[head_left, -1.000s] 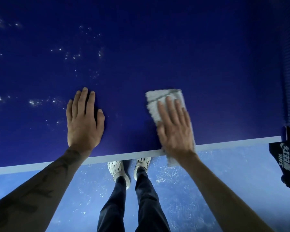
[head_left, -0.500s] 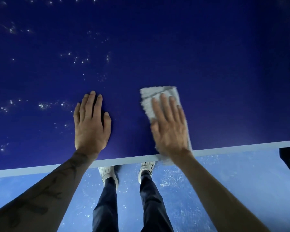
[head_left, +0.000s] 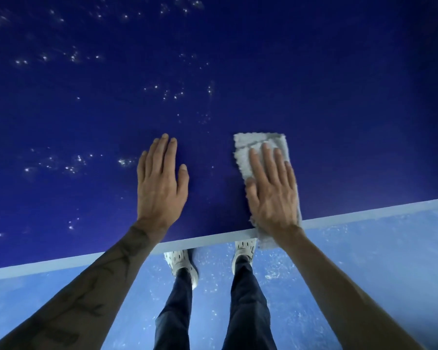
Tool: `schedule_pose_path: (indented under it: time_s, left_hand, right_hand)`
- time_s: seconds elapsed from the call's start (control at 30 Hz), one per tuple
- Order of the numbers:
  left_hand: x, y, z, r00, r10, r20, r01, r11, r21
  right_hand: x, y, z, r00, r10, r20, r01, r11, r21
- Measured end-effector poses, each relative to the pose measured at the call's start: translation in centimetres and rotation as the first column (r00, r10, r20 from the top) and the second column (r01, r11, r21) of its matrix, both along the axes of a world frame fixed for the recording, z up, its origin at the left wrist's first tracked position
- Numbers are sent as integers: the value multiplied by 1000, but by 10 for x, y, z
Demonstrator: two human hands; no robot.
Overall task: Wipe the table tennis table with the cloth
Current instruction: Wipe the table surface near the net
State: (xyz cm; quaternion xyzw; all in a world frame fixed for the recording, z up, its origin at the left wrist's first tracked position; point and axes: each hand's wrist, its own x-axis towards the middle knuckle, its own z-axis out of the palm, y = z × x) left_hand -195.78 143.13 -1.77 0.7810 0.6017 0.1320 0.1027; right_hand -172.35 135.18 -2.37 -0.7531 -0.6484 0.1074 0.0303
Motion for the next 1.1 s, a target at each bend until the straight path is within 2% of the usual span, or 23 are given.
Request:
schedule_pose_path:
  time_s: [0.1, 0.17, 0.23, 0.33, 0.4, 0.43, 0.57, 0.67, 0.73, 0.83, 0.9, 0.93, 1.1]
  left_hand:
    - [-51, 21, 1, 999, 33, -37, -33, 999, -19]
    - [-78, 33, -1, 997, 20, -73, -22, 1000, -22]
    - [-99, 43, -5, 994, -4, -106, 2, 1000, -14]
    - [-114, 48, -11, 993, -21, -114, 20, 1000, -10]
    - [-117, 48, -13, 995, -22, -100, 22, 1000, 0]
    - [-118, 48, -14, 996, -17, -91, 18, 1000, 8]
    - [-119, 49, -17, 997, -3, -80, 6, 999, 33]
    - [-119, 49, -19, 996, -7, -85, 10, 999, 40]
    - [-119, 49, -18, 996, -9, -86, 12, 999, 35]
    - [-118, 50, -17, 997, -7, -81, 8, 1000, 13]
    - [-118, 50, -15, 997, -9, -77, 9, 1000, 4]
    - [-118, 50, -15, 997, -8, -72, 9, 1000, 6]
    - [-120, 50, -16, 996, -7, -84, 9, 1000, 23]
  right_hand:
    - [-17, 23, 6, 977, -214, 0, 214, 977, -20]
    - [-51, 43, 7, 963, -267, -31, 267, 964, -7]
    - [-93, 56, 5, 977, -210, -45, 211, 977, 15]
    - [-151, 45, 1, 999, -11, -52, 13, 999, 30]
    - [-153, 32, -2, 994, 101, -52, -99, 994, 40]
    - [-144, 27, -3, 993, 105, -45, -103, 994, 36]
    - [-100, 27, 0, 987, -163, 1, 163, 986, -26]
    - [-124, 57, 1, 964, -266, -14, 266, 964, -4]
    - [-157, 72, 0, 977, -207, -49, 208, 978, 12]
    - [-201, 60, -1, 997, 23, -73, -22, 1000, 17]
    - [-198, 40, -1, 988, 132, -76, -132, 991, 15]
    - [-186, 34, 0, 988, 132, -77, -132, 991, 11]
    - [-124, 50, 3, 981, -192, -1, 192, 981, -24]
